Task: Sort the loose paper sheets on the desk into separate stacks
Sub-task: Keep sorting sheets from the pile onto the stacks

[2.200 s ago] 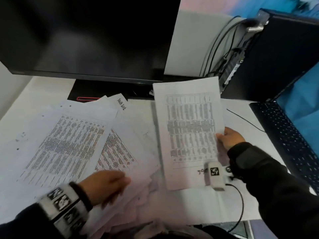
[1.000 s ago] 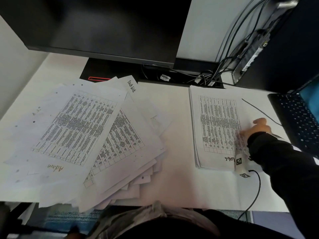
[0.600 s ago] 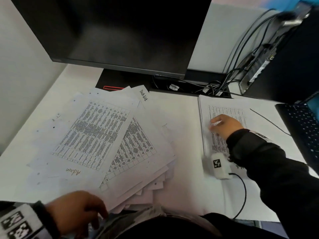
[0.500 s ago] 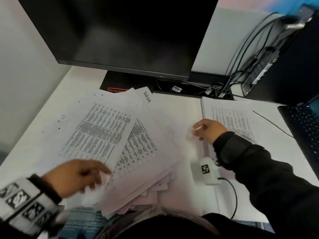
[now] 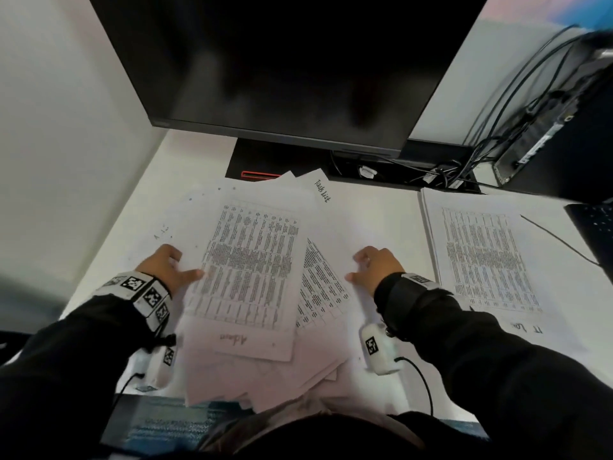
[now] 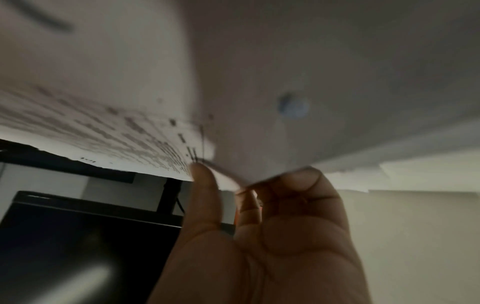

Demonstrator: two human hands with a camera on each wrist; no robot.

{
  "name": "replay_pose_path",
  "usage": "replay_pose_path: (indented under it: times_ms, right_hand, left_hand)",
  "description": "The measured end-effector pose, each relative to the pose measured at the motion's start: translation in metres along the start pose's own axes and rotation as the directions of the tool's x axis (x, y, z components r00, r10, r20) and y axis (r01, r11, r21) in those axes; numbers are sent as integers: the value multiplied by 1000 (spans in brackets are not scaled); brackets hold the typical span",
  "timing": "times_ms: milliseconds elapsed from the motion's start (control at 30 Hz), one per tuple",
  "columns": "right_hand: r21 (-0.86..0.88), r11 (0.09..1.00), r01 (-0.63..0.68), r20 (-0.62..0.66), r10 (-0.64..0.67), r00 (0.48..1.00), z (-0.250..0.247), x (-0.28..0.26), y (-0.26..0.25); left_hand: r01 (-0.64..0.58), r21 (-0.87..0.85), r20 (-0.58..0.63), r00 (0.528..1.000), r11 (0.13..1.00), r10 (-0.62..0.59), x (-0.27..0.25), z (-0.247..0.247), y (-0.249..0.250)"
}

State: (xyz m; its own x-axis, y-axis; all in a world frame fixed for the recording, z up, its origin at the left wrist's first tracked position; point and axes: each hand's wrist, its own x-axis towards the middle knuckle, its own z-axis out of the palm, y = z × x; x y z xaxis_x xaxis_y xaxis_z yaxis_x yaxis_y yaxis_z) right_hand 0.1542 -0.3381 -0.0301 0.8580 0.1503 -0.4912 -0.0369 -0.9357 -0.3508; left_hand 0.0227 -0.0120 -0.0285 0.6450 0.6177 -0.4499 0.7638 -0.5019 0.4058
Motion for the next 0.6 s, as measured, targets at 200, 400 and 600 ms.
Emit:
replay_pose_path:
  times_ms: [200,400,600]
  right_hand:
    - [-34,992,-124,-98,120,988,9,-8,-1]
    - [-144,979,-145,-34,142,989,14,-16,2]
    - [90,986,-143,-4,144,990,-1,-23,1]
  left_hand:
    - [1,157,-104,994,988,16,-10,4,3]
    - [-2,63,-49,999,998,5,-14,2,4]
    - [73,-41,101,992,996,-69,-27,17,11]
